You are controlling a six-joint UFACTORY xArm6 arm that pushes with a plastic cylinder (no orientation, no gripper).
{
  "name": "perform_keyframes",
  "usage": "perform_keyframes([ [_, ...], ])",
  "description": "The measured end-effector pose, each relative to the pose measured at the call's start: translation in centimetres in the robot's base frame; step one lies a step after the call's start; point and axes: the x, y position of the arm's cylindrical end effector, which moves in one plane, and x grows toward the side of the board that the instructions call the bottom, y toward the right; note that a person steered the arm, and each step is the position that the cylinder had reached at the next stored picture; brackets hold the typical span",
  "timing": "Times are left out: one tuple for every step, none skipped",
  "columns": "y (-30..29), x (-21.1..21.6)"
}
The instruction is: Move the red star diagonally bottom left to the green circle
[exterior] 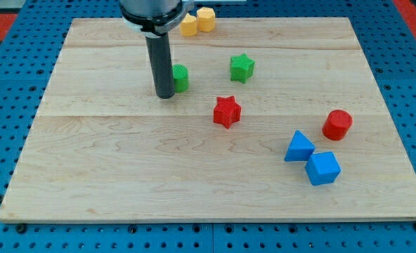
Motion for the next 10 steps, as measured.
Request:
perform_keyframes([
  [2.2, -2.5],
  [6.2, -1.0],
  [11.4, 0.5],
  [17.7, 2.9],
  [9.8, 4.6],
  [0.5, 2.7],
  [5.3, 5.4],
  [2.2, 7.8],
  [-3.6, 8.0],
  [-6.8, 6.2],
])
